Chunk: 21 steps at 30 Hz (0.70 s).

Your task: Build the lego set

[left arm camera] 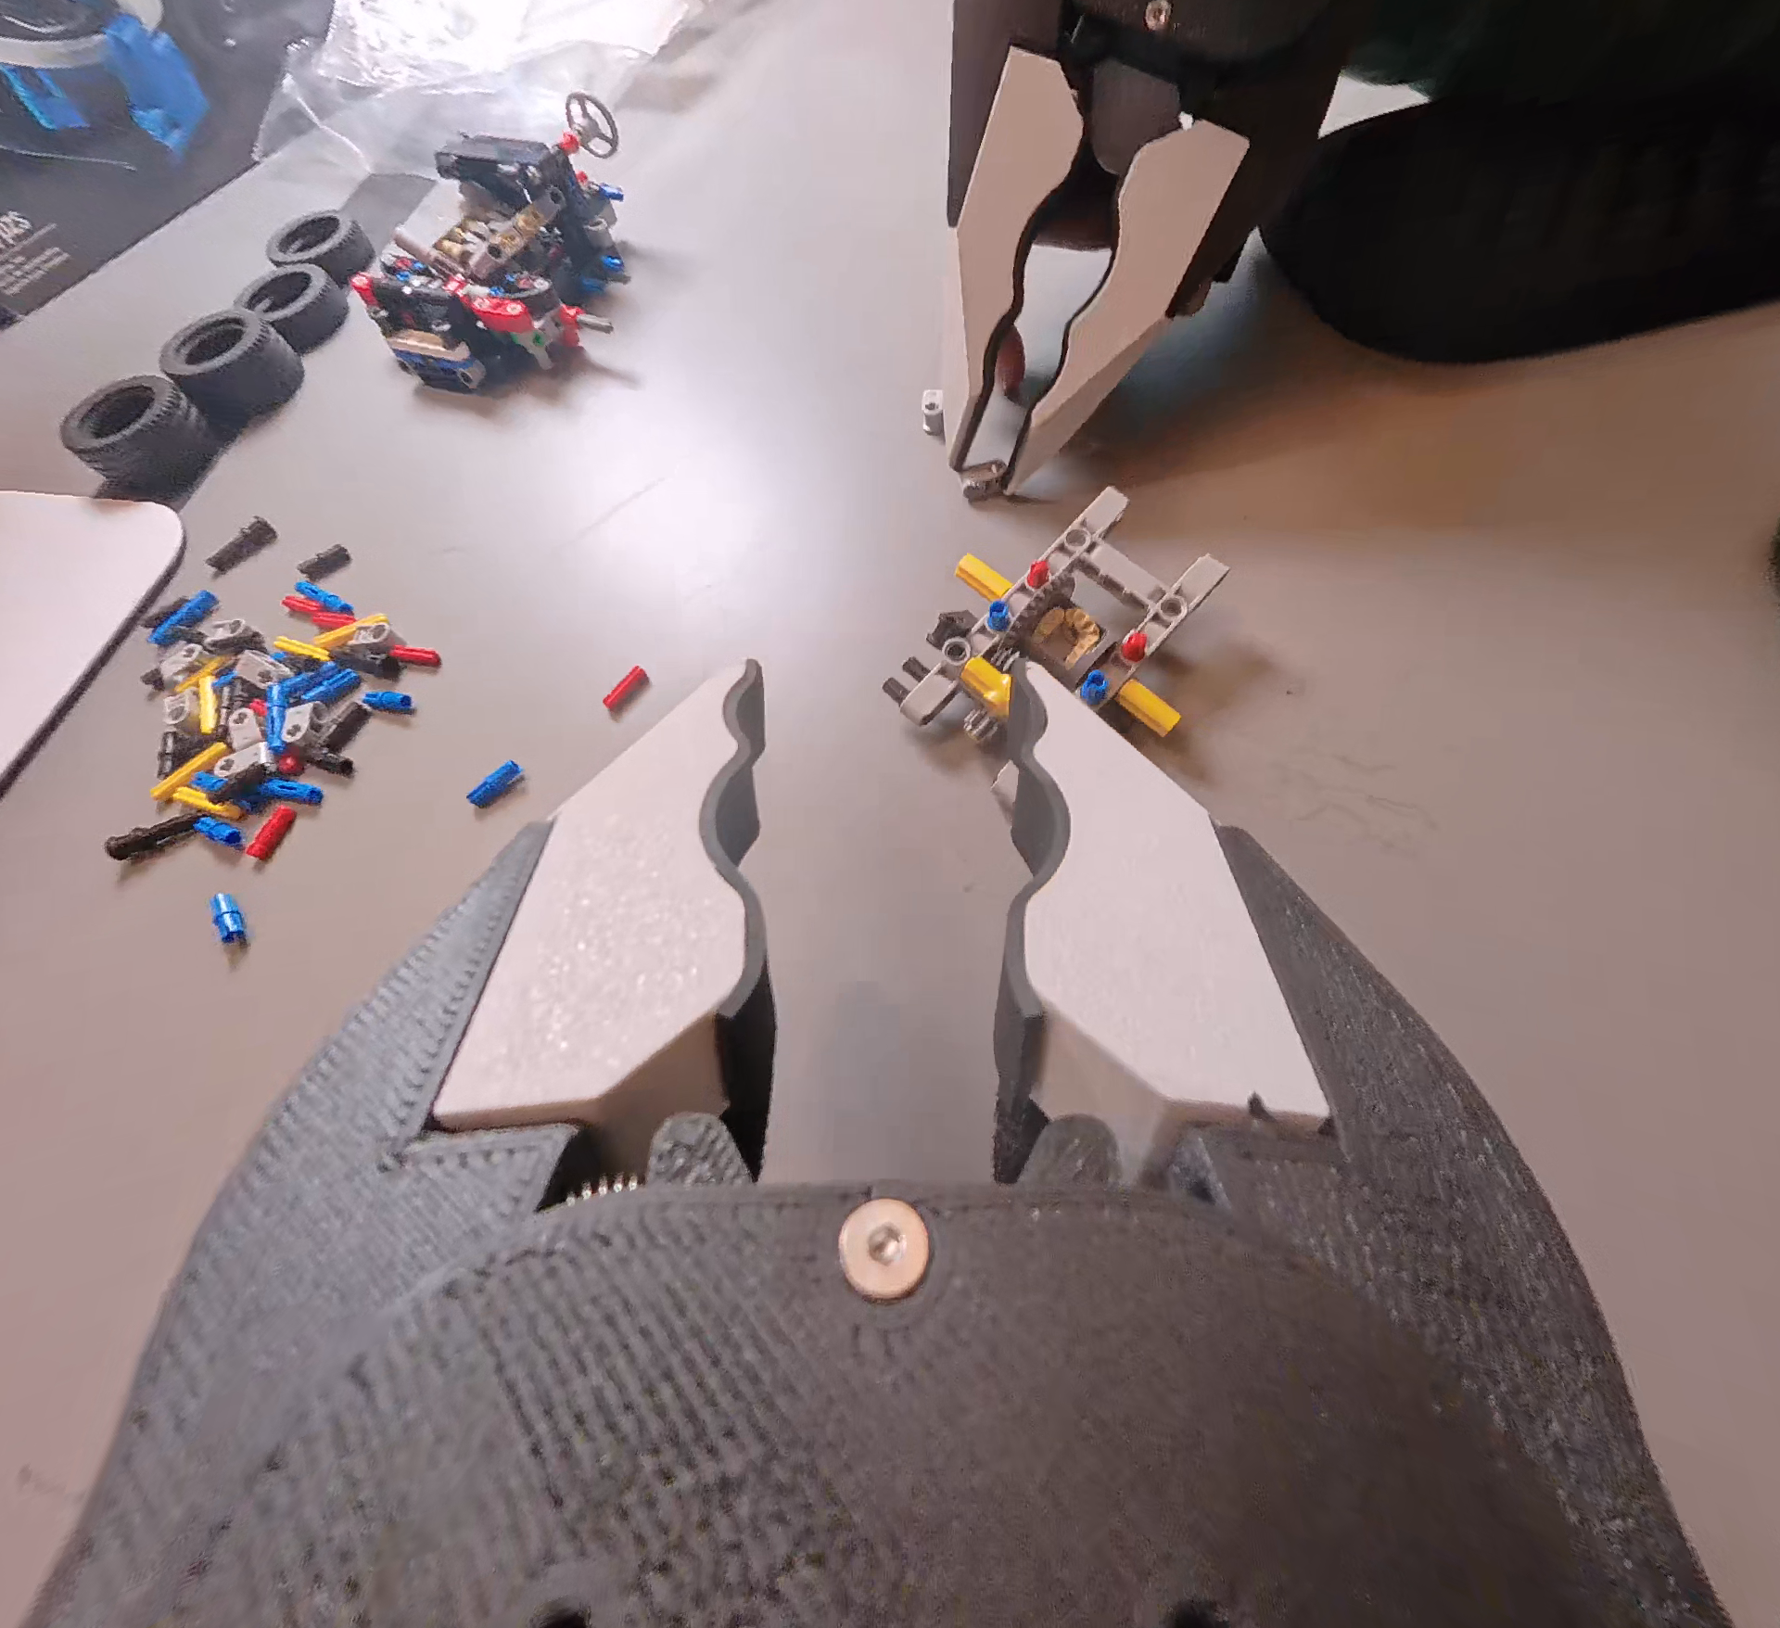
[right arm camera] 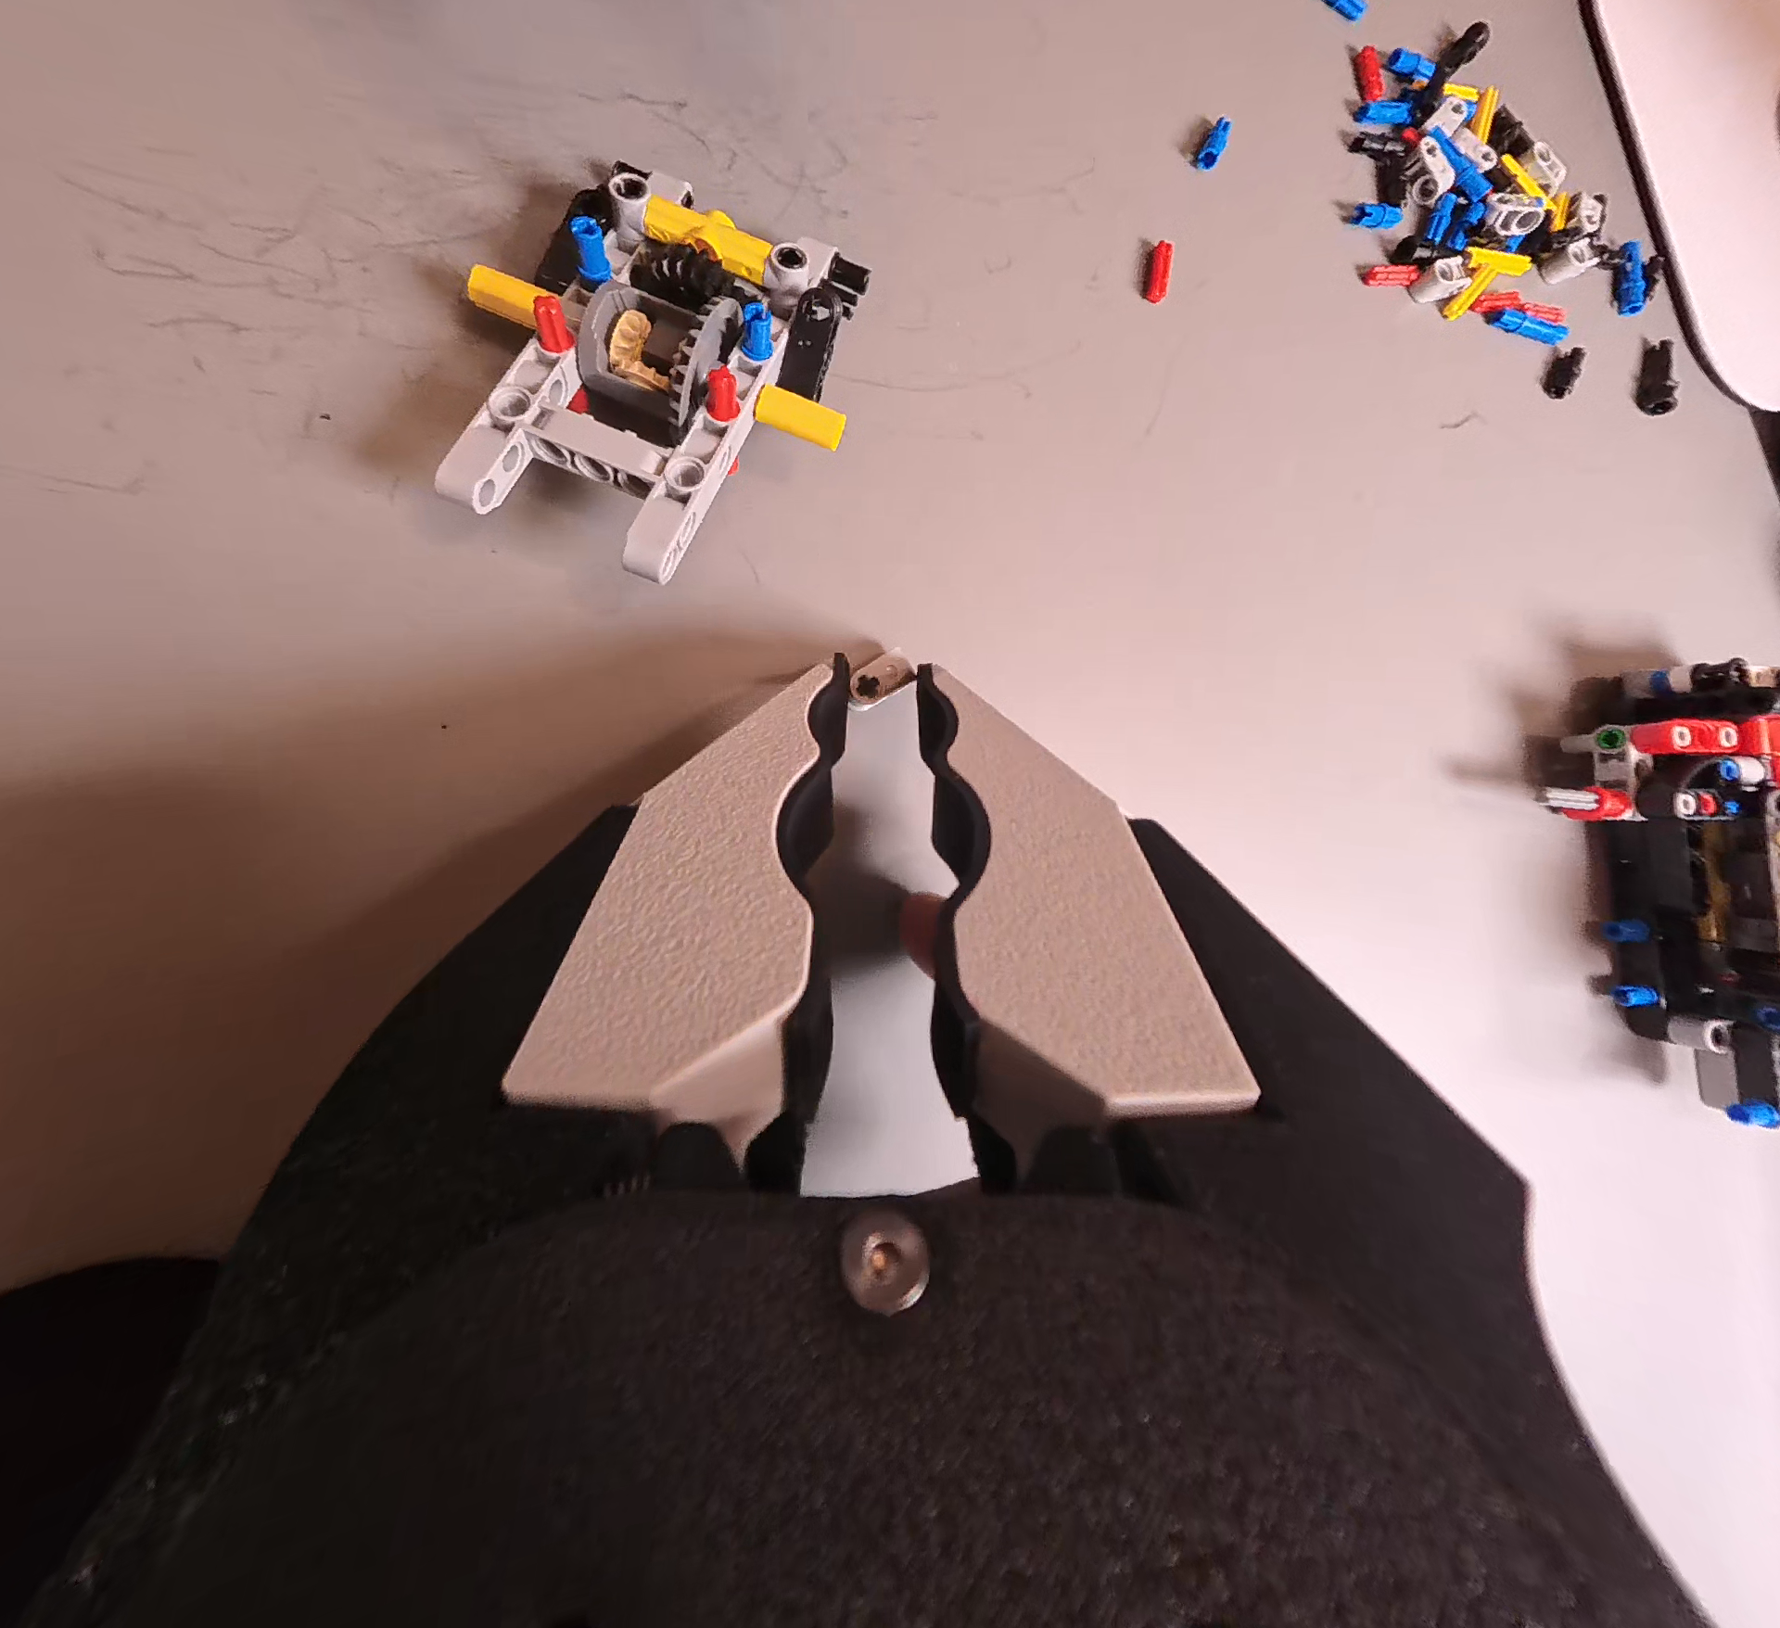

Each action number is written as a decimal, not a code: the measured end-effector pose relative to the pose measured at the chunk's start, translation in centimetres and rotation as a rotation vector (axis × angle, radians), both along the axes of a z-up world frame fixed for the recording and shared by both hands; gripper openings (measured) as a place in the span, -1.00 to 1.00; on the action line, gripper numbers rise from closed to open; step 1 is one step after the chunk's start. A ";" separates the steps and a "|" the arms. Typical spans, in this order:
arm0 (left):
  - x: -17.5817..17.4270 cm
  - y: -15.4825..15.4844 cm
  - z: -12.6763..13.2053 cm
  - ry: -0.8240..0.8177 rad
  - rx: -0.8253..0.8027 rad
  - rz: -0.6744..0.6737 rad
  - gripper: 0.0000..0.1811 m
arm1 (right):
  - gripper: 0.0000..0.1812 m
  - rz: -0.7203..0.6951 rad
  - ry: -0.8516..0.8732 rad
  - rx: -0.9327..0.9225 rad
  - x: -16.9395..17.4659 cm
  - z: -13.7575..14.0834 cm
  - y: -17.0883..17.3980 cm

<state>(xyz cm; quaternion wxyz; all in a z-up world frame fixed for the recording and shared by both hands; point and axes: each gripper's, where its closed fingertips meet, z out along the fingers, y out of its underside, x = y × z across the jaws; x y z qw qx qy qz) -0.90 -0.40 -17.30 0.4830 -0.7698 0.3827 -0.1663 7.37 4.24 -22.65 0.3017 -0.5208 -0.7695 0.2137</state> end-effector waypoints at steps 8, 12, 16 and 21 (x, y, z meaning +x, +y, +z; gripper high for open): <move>3.0 -1.0 2.2 -0.163 0.036 0.001 -0.61 | -0.86 -0.006 0.233 -0.315 -0.8 4.4 -1.4; 4.4 -1.5 3.1 -0.242 0.050 -0.017 -0.65 | -0.87 0.092 0.358 -0.580 -0.8 7.5 -3.9; 5.8 -2.3 3.4 -0.256 0.078 -0.071 -0.66 | -0.86 0.175 0.368 -0.739 -0.7 8.6 -6.0; 7.1 -3.3 3.6 -0.227 0.138 -0.134 -0.63 | -0.86 0.249 0.332 -0.830 -0.3 8.9 -7.9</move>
